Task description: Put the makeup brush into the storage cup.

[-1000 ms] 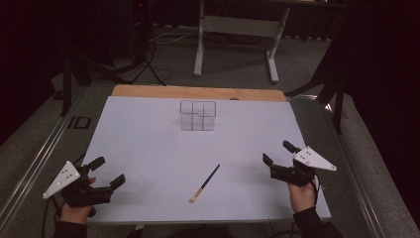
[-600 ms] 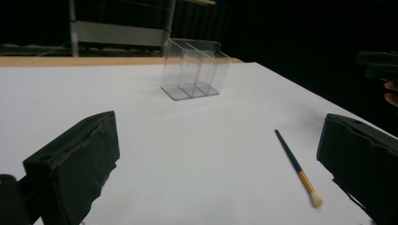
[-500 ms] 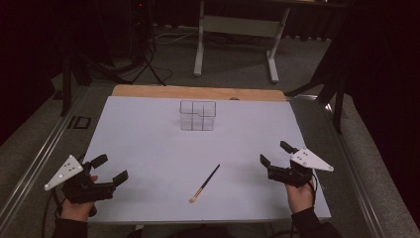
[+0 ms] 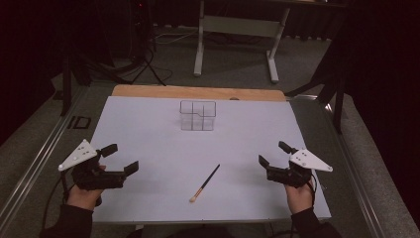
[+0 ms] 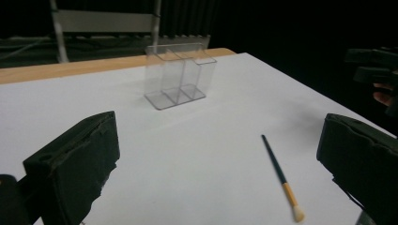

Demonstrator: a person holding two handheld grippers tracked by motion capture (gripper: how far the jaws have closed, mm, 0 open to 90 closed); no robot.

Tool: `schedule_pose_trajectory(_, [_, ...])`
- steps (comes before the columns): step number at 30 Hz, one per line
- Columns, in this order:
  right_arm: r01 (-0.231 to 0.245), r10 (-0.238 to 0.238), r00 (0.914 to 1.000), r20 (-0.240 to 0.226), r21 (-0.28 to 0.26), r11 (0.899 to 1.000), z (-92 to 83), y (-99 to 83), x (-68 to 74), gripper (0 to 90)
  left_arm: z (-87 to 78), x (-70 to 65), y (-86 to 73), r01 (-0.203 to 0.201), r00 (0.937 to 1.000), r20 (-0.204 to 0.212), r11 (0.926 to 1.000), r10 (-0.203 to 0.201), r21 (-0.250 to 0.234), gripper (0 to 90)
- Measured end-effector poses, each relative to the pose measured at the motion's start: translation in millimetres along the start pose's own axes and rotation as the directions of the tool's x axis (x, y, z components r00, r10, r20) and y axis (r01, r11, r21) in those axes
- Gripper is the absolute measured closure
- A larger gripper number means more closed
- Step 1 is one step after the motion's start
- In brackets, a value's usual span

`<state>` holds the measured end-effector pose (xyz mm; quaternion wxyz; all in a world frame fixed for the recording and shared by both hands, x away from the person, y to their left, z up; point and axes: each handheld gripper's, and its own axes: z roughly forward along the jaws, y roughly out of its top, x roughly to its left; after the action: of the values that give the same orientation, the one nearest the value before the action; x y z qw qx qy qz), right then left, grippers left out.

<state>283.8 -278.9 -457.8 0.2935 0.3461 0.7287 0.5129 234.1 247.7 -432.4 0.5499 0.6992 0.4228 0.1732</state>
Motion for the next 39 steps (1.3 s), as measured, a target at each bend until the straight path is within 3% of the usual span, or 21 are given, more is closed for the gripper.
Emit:
schedule_pose_trajectory(9, [0.007,-0.007,1.0000,-0.005,-0.005,1.000,-0.3,0.9,0.8,13.6,25.6,-16.6,16.7,-0.037,0.9993,0.003,0.9970,0.037,0.068,0.0])
schedule_pose_trajectory(13, [0.008,-0.008,0.9999,-0.007,-0.003,1.000,0.0,0.7,1.2,13.6,34.8,-23.8,23.6,-0.034,0.9992,0.023,0.9963,0.033,0.079,0.0])
schedule_pose_trajectory(18, [0.009,-0.009,0.9999,-0.007,-0.004,1.000,-0.2,0.9,1.2,13.6,46.3,-32.2,30.9,-0.018,0.9979,0.064,0.9900,0.009,0.140,0.0])
schedule_pose_trajectory(20, [0.009,-0.009,0.9999,-0.008,-0.003,1.000,-0.1,0.9,1.4,13.6,51.3,-38.4,32.8,-0.029,0.9993,0.030,0.9844,0.024,0.174,0.0])
schedule_pose_trajectory(24, [0.010,-0.010,0.9999,-0.012,-0.001,1.000,0.6,0.8,1.7,13.6,60.4,-47.3,34.4,-0.057,0.9971,0.063,0.9693,0.042,0.239,0.0])
schedule_pose_trajectory(25, [0.010,-0.010,0.9999,-0.012,0.000,1.000,0.7,0.9,1.8,13.6,63.8,-50.8,34.8,-0.065,0.9963,0.072,0.9619,0.047,0.266,0.0])
schedule_pose_trajectory(29, [0.010,-0.010,0.9999,-0.010,-0.002,1.000,0.5,1.1,1.8,13.6,75.0,-62.0,35.1,-0.088,0.9932,0.100,0.9437,0.059,0.319,0.0])
schedule_pose_trajectory(36, [0.009,-0.009,0.9999,-0.011,-0.003,1.000,0.2,1.0,1.5,13.6,97.3,-79.6,30.9,-0.102,0.9902,0.129,0.9102,0.054,0.401,0.0])
schedule_pose_trajectory(37, [0.009,-0.009,0.9999,-0.012,-0.002,1.000,0.4,1.0,1.6,13.6,101.1,-82.5,29.8,-0.109,0.9894,0.133,0.9022,0.058,0.417,0.0])
schedule_pose_trajectory(39, [0.011,-0.011,0.9999,-0.013,-0.001,1.000,0.5,1.0,1.7,13.6,107.0,-85.7,27.9,-0.097,0.9894,0.140,0.8974,0.039,0.431,0.4])
